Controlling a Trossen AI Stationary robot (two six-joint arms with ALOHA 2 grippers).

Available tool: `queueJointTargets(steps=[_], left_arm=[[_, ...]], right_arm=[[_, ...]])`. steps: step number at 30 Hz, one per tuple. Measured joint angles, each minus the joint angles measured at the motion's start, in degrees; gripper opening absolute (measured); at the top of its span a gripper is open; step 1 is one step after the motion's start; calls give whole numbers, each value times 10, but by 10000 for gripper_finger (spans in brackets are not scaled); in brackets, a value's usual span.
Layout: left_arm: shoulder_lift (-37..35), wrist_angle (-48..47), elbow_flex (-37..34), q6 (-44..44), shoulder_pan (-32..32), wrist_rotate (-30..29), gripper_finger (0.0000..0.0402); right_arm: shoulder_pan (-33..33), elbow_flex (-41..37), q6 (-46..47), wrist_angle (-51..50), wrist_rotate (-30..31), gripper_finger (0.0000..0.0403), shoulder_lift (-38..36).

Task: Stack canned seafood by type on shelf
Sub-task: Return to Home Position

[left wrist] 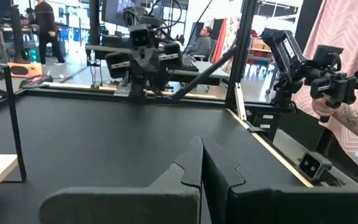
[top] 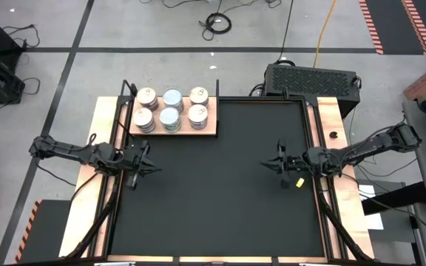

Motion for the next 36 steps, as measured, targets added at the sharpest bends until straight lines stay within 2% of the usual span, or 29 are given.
queueJointTargets(steps=[2,6,9,14,21,26,36], left_arm=[[0,-1,0,0,0,0,4],[0,0,0,6,0,0,4],[0,-3,0,34,0,0,4],[0,-4,0,65,0,0,4],[0,-4,-1,62,0,0,4],[0,-4,-1,62,0,0,4],[0,-4,-1,62,0,0,4]], right_arm=[[-3,-5,-8,0,-23,0,0],[-22,-9,-26,0,-17,0,-1],[-41,-9,-35,0,-49,0,-8],[-64,-9,-81,-6,-46,0,-30],[-66,-9,-24,-85,-49,0,-29],[-66,-9,-21,-137,-49,0,-28],[-66,-9,-20,-161,-49,0,-28]])
